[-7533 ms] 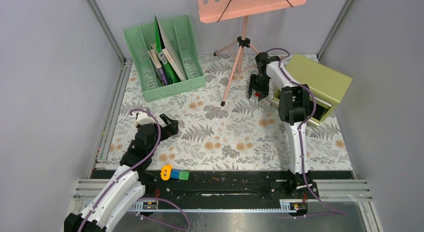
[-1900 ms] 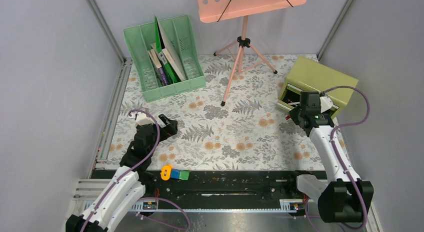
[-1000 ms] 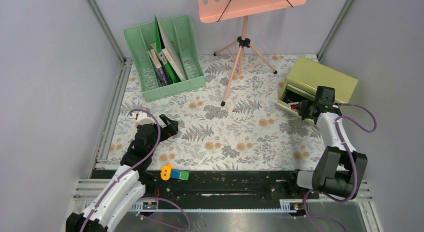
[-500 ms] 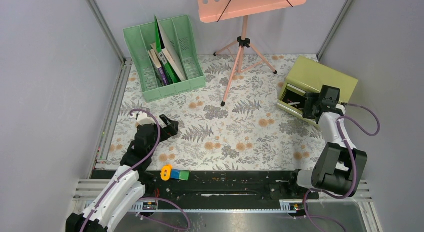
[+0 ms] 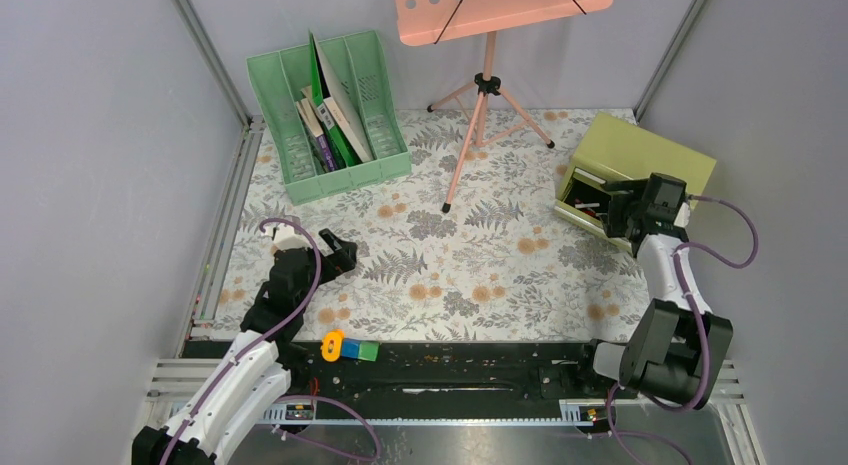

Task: Organize the desk
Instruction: Place the stationery in the drawer, then close the drawer in the storage box.

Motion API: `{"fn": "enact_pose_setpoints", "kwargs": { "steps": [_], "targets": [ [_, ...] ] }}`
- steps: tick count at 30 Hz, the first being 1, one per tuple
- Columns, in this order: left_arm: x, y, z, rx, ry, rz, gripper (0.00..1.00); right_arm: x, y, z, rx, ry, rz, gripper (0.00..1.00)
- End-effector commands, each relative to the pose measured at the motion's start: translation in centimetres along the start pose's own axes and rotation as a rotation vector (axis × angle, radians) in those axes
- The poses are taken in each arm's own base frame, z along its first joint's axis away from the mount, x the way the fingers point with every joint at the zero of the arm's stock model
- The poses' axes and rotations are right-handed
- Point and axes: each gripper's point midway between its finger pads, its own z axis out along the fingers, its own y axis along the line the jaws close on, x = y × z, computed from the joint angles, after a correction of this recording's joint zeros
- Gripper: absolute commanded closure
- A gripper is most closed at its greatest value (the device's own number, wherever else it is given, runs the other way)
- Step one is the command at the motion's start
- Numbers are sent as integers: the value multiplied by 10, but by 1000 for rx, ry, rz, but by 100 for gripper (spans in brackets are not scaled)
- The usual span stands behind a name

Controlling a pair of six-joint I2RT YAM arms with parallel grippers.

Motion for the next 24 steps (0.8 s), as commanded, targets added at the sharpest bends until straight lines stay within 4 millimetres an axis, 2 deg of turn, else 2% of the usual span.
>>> {"fn": "enact_pose_setpoints", "kwargs": {
  "steps": [1, 5, 9, 12, 14, 17, 20, 22, 24],
  "targets": [
    [-14, -11, 1, 43, -49, -8, 1, 8, 1, -19, -51, 37, -144, 22],
    [-14, -11, 1, 45, -48, -8, 1, 11, -18, -30, -26, 30, -232, 23],
    [-14, -12, 1, 46, -47, -8, 1, 13, -33, -37, -31, 16, -317, 41],
    [-14, -11, 1, 45, -48, -8, 1, 14, -45, -41, -9, -7, -385, 49],
    [-14, -11, 1, 45, -48, -8, 1, 16, -51, -42, 14, -26, -438, 50],
    [-14, -12, 2, 46, -45, -8, 1, 19, -55, -45, 47, -66, -537, 54],
    [-14, -12, 1, 46, -46, -8, 1, 26, -47, -47, 51, -108, -648, 59],
    [-14, -12, 1, 45, -45, -7, 1, 30, -44, -45, 68, -116, -703, 65],
    [-14, -12, 1, 46, -47, -8, 1, 32, -43, -41, 86, -123, -745, 76]
  ]
}}
